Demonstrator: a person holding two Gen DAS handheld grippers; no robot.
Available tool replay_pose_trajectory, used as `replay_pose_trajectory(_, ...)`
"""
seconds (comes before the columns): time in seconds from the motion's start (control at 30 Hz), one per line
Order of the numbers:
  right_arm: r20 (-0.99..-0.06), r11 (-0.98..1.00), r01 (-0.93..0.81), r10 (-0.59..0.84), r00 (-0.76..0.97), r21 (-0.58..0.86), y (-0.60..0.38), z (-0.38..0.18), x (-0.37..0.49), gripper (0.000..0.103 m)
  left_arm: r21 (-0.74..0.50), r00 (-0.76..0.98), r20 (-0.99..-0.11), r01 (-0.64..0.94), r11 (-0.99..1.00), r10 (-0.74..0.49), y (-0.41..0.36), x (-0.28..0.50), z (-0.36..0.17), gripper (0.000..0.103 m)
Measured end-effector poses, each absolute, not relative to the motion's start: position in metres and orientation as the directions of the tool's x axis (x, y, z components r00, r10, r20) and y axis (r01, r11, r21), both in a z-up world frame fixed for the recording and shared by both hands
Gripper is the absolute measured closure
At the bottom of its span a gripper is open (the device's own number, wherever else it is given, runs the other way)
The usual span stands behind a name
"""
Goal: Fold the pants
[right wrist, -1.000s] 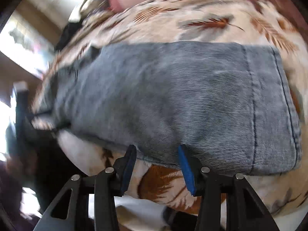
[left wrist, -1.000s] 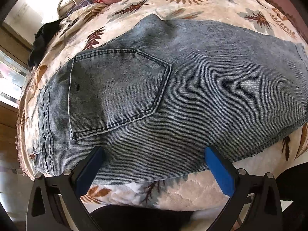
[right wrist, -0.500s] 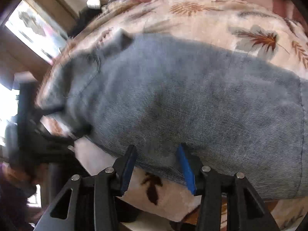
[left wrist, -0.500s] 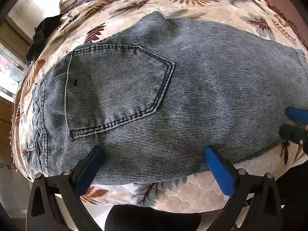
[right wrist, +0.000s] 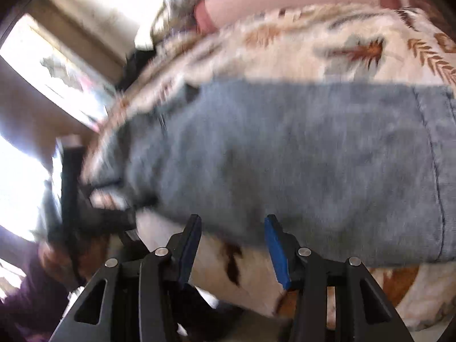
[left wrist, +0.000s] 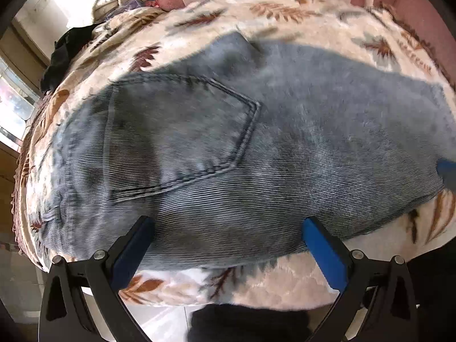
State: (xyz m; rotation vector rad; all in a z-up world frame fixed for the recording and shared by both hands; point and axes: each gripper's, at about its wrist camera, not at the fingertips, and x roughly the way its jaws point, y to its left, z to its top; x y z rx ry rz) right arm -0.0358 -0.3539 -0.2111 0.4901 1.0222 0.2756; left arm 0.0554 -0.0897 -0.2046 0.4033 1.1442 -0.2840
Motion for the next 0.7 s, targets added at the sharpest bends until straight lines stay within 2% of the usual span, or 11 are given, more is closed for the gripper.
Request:
replay_pose_trajectory(0.1,-0.698,0.847,0.031,0.416,0.582,0.53,-0.351,-0.196,-0.028,0.053,0.153,0.446,-0.895,0.339,0.928,-0.015,-0.064,0.066,-0.178,0.0)
replay_pose_trajectory(0.2,-0.696,0.847,0.042,0.406,0.591,0.53,-0.336,-0.196,-0.014,0.053,0.188,0.454,-0.889,0.236,0.953,0.063,-0.03,0.09,-0.167,0.0)
replay_pose_trajectory(0.37,-0.734,0.855,0.053,0.41,0.542,0.516,-0.311,-0.205,0.004,0.052,0.24,0.38,-0.902,0.046,0.97,0.206,0.036,0.126,-0.193,0.0)
replay_pose_trajectory(0.4,-0.746,0.858,0.058,0.408,0.526,0.51,-0.306,-0.207,0.006,0.044,0.219,0.36,-0.913,0.036,0.975,0.192,0.046,0.13,-0.2,0.0)
replay_pose_trajectory(0.47,-0.784,0.866,0.093,0.393,0.48,0.491,-0.302,-0.217,0.011,0.036,0.174,0.331,-0.931,0.04,0.984,0.151,0.053,0.135,-0.212,0.0)
replay_pose_trajectory(0.53,-0.826,0.875,0.125,0.384,0.412,0.469,-0.3,-0.235,0.016,0.035,0.148,0.329,-0.936,0.032,0.988,0.129,0.057,0.137,-0.218,0.0)
replay_pose_trajectory(0.7,-0.822,0.887,0.084,0.38,0.424,0.454,-0.301,-0.231,0.007,0.035,0.183,0.37,-0.917,0.062,0.981,0.148,0.048,0.129,-0.216,0.0)
